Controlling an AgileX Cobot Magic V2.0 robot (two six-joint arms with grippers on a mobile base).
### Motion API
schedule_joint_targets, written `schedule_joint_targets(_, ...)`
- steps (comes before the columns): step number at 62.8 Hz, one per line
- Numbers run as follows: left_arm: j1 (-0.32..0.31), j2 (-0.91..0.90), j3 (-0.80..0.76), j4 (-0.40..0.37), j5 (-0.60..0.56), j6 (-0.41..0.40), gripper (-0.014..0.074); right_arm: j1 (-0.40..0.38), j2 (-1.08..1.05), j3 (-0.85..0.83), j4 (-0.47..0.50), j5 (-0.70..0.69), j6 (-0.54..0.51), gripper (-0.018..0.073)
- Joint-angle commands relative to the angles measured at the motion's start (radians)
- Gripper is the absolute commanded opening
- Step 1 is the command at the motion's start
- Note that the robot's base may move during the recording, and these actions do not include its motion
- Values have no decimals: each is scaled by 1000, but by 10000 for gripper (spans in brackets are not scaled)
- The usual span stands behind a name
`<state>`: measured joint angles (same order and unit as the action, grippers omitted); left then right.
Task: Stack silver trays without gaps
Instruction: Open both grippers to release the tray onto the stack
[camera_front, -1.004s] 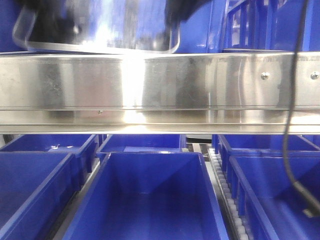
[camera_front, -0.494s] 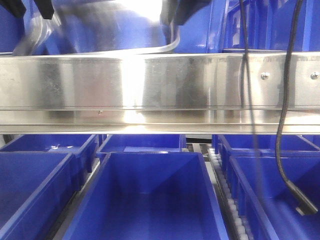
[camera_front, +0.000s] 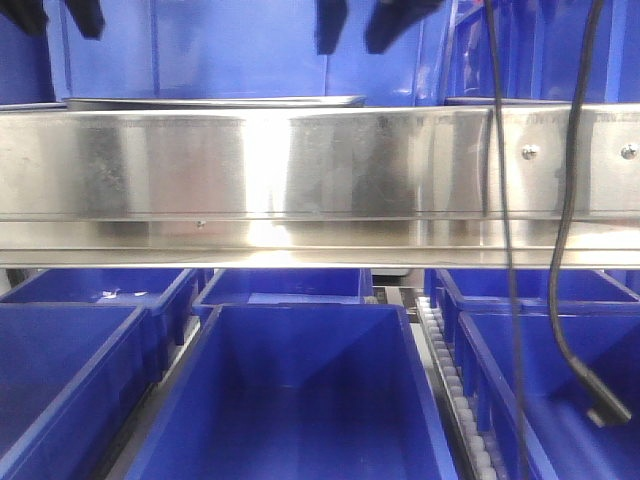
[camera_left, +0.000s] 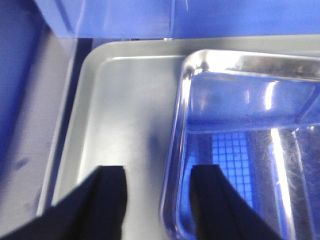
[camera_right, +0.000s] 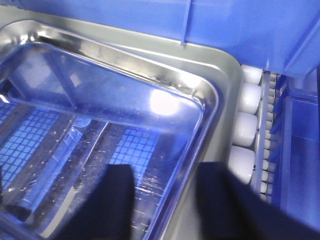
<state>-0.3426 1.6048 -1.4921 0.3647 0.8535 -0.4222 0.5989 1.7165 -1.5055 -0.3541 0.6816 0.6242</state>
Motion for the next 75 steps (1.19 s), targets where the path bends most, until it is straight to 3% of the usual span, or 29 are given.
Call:
schedule_joint_targets(1,0,-47,-6,2,0,0,118,2,-41,-9,-16,-18,-30,-24)
schedule_joint_targets(3,0,-60,-6,2,0,3,69,2,-52,-9,-16,-19,-35,-99)
schedule_joint_targets(6,0,-79,-6,2,-4,8,-29,2,-66,-9,-16,-26,-35,-83)
schedule_joint_targets(23,-1,-182,7,-23,-37,54,-6,4,-163,0,-16,-31,-83,-73)
schedule_joint_targets(36,-1,-364,190,-21,-307,88,-6,4,-244,64,-26,-89,-84,-73)
schedule_joint_targets(51,-1,-610,582,-10,-687,105,-6,4,-251,73,-28,-84,-84,-73)
schedule_joint_targets(57,-1,-698,728,58,-889,105,-6,4,-251,73,-28,-84,-84,-73)
schedule_joint_targets(61,-1,-746,805,122,-965,105,-6,4,-251,73,-28,-87,-84,-73)
schedule_joint_targets(75,-1,-870,913,143,-994,105,-6,4,-251,73,-28,-89,-84,-73)
